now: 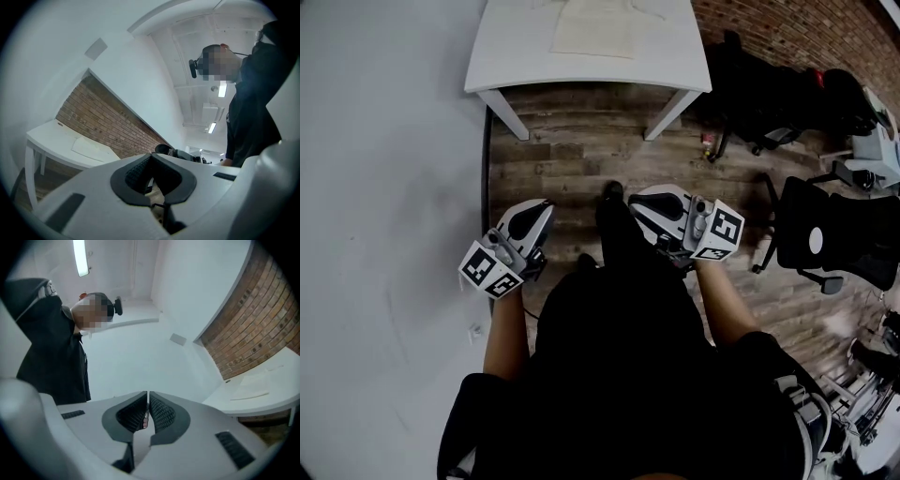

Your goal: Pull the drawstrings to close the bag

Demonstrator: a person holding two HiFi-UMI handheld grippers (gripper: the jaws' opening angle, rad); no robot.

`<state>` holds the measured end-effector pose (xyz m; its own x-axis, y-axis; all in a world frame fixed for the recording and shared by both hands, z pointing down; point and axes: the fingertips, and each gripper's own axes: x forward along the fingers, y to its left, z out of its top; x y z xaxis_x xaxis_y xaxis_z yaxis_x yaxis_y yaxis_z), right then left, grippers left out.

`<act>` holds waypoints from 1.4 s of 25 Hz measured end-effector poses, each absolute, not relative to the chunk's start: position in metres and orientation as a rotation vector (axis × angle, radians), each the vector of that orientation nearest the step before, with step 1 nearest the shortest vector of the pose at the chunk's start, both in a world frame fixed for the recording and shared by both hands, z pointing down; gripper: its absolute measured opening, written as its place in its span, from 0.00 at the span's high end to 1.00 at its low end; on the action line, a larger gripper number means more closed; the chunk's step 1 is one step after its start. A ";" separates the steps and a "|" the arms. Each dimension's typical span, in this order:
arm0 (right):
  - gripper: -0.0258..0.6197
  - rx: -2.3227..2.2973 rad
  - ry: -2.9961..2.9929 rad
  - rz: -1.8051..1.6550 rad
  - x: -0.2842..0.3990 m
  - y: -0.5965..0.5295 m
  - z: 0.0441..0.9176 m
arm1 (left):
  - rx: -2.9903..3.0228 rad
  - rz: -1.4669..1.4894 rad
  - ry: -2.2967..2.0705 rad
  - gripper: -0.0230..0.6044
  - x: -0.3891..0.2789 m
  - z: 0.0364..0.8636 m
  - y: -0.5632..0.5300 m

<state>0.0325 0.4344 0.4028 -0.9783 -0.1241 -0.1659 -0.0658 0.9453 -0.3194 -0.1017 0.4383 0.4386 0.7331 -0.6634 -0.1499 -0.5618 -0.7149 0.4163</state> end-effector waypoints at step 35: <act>0.74 -0.413 2.971 -0.631 0.016 -0.069 0.461 | 2.545 0.076 -1.039 0.83 -0.192 0.524 -0.129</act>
<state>0.0156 -0.0691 0.4606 -0.9608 -0.2765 -0.0185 -0.2451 0.8792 -0.4086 -0.1920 -0.1290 0.5242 0.7240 -0.6621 0.1934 -0.6832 -0.6497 0.3333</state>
